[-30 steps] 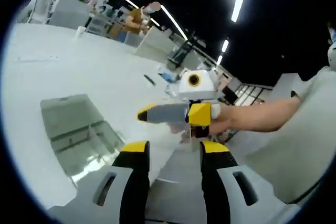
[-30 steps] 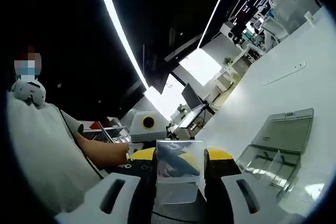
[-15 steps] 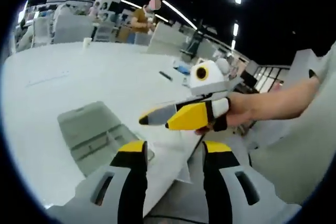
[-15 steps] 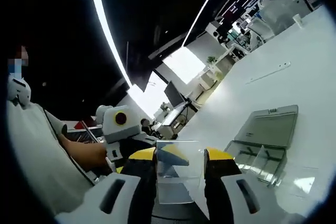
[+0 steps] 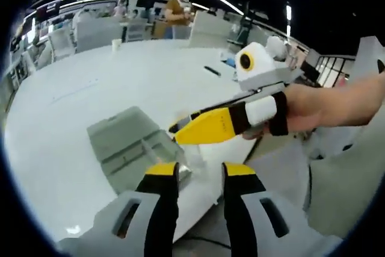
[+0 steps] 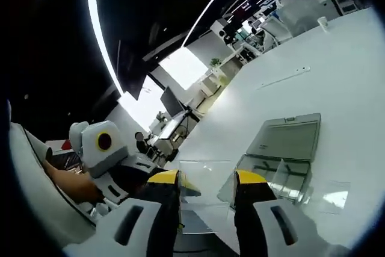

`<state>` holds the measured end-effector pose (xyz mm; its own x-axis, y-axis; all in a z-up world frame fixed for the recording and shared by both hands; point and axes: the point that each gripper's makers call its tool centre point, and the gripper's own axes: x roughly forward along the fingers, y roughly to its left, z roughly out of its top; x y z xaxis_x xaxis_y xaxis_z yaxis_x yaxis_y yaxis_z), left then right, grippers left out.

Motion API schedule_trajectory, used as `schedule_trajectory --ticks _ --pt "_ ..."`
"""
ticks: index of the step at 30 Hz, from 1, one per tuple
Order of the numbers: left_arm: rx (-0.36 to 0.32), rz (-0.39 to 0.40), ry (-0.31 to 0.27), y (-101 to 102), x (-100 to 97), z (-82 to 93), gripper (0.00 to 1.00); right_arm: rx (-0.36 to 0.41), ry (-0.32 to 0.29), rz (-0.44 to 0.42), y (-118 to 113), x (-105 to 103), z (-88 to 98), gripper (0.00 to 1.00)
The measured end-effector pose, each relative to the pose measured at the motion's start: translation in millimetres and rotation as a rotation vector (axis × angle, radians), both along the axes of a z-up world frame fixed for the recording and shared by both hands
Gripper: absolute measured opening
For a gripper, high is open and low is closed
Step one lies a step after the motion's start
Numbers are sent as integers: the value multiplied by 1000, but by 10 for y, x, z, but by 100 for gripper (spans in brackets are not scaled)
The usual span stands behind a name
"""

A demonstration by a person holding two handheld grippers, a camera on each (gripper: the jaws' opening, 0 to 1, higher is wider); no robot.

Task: Insert the divider into the dual guide fixture by aligning both edges with the guide slots and pushing it downward to the bottom, including one-sided entry, uneven engagement, binding, and posture correction.

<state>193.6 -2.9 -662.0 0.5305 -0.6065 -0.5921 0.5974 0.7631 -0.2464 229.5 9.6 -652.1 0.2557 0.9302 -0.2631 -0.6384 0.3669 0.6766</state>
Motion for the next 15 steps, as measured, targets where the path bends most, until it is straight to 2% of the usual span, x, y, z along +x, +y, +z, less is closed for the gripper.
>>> schedule_trajectory --ticks 5,9,15 --pt "16 43 9 21 18 -24 19 -27 7 -30 38 6 19 31" --pt "34 79 10 32 47 -29 16 -84 3 -58 41 12 -12 31" --pt "69 109 20 45 71 -76 12 -119 27 -67 73 -29 -52 31"
